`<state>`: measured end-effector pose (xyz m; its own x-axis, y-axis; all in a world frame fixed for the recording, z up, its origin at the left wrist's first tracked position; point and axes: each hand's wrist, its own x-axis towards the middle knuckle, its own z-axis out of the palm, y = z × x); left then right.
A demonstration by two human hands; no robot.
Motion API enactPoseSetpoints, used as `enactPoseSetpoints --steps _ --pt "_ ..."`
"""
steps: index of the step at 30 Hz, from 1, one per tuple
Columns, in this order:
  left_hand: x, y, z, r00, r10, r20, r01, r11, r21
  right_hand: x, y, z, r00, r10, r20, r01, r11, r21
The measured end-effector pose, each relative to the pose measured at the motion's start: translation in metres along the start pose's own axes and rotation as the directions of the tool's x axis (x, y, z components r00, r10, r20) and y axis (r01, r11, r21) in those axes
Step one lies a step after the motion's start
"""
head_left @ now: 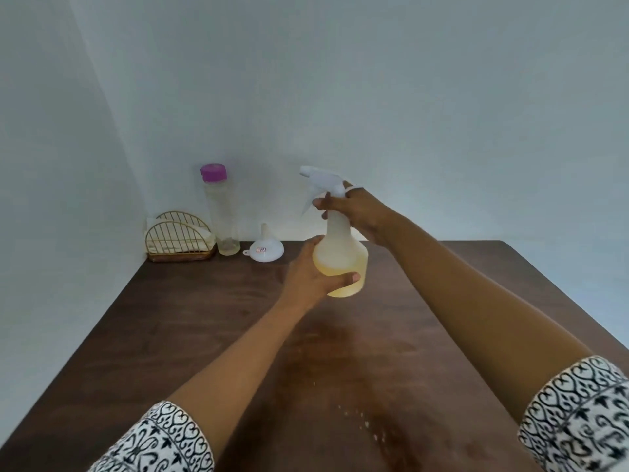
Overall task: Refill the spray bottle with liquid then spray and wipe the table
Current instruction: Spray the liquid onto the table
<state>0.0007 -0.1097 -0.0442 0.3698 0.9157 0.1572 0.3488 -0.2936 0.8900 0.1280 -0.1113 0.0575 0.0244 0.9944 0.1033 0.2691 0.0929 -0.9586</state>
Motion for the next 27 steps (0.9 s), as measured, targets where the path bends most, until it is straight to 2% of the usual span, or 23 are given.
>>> enactPoseSetpoints --steps 2,4,9,16,24,27 --pt "0.025 -0.016 0.003 0.999 -0.021 -0.047 0.021 1.0 0.002 0.025 0.02 -0.003 0.997 0.08 -0.021 -0.082 0.986 -0.144" --pt "0.047 -0.031 0.007 0.996 -0.037 -0.075 0.04 0.998 0.04 0.045 0.041 -0.002 0.983 0.126 -0.13 -0.152 0.966 -0.21" --pt "0.086 -0.059 0.012 0.997 -0.032 -0.074 0.041 0.99 0.133 0.077 0.072 0.004 0.958 0.083 -0.275 -0.171 0.934 -0.314" --pt "0.113 -0.076 0.019 0.989 -0.009 -0.148 0.032 0.988 0.154 0.106 0.085 0.01 0.966 -0.02 -0.258 -0.095 0.9 -0.424" --pt "0.119 -0.074 0.016 0.994 -0.04 -0.098 0.063 0.969 0.24 0.108 0.085 0.017 0.951 -0.064 -0.302 -0.067 0.911 -0.406" --pt "0.111 -0.067 0.006 0.997 -0.051 -0.055 0.066 0.945 0.32 0.109 0.083 0.024 0.949 -0.056 -0.309 -0.077 0.913 -0.4"
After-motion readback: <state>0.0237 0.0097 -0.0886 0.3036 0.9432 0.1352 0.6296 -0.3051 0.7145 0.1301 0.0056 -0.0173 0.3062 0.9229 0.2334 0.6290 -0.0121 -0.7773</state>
